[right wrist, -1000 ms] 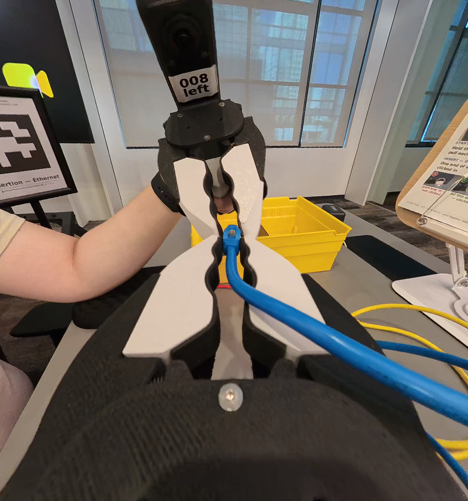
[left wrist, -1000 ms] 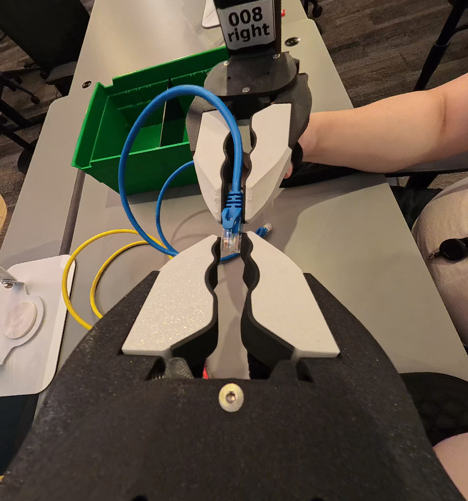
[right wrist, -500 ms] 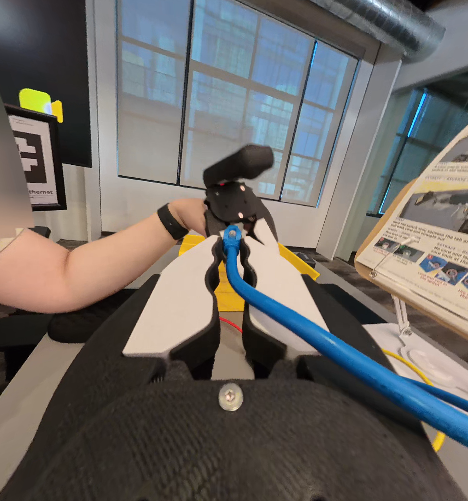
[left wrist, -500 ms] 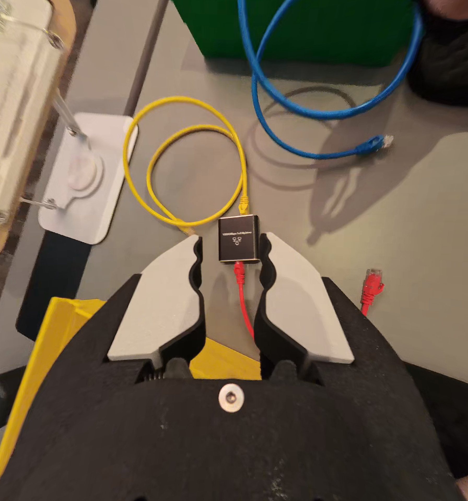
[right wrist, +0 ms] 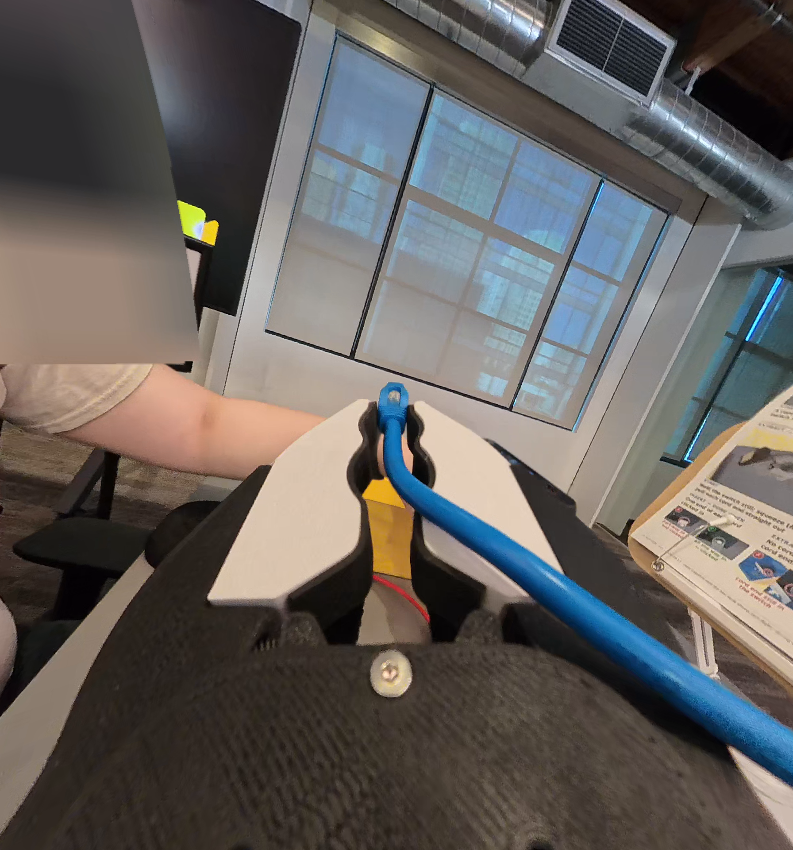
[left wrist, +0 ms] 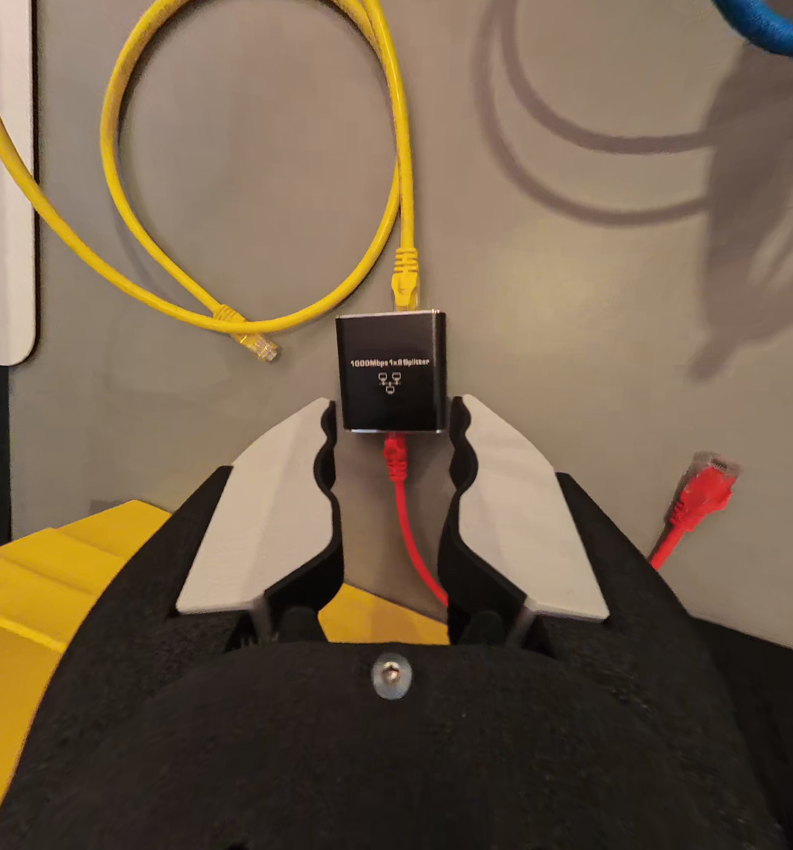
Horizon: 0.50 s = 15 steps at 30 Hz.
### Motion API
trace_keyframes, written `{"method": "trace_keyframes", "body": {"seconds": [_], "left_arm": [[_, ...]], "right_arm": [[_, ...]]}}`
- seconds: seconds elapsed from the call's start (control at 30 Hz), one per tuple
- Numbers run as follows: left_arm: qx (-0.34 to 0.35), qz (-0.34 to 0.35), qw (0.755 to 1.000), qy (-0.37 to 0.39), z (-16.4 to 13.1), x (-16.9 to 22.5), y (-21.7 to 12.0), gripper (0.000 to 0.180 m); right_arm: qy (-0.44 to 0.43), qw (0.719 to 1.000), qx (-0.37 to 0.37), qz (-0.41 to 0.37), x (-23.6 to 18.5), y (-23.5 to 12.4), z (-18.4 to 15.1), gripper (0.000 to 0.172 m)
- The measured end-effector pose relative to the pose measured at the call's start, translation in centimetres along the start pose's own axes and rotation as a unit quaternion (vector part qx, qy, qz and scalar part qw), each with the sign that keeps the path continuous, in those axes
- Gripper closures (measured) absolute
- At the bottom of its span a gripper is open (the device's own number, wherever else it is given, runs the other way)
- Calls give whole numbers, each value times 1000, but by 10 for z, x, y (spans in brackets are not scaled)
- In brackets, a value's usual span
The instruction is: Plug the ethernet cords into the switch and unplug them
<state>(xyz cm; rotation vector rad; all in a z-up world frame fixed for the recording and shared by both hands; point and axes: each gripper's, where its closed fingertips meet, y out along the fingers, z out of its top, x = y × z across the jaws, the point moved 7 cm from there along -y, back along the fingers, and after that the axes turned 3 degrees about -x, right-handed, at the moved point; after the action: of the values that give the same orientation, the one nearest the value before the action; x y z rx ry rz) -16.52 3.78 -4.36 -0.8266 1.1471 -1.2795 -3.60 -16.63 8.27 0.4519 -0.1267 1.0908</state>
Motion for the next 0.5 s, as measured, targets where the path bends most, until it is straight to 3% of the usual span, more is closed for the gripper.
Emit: {"method": "trace_keyframes", "body": {"seconds": [0.07,0.23,0.37,0.5], "left_arm": [[4,0,1000,-3,6,1,6,122],[-45,2,999,12,9,3,24,116],[-114,-5,993,33,5,0,37,118],[-127,-23,991,37,5,-1,46,122]], "right_arm": [[-6,1000,5,6,-3,-1,4,159],[-19,1000,5,13,-7,-3,8,159],[-18,1000,4,17,-8,-3,10,159],[-26,1000,-2,13,-9,-4,10,159]]}}
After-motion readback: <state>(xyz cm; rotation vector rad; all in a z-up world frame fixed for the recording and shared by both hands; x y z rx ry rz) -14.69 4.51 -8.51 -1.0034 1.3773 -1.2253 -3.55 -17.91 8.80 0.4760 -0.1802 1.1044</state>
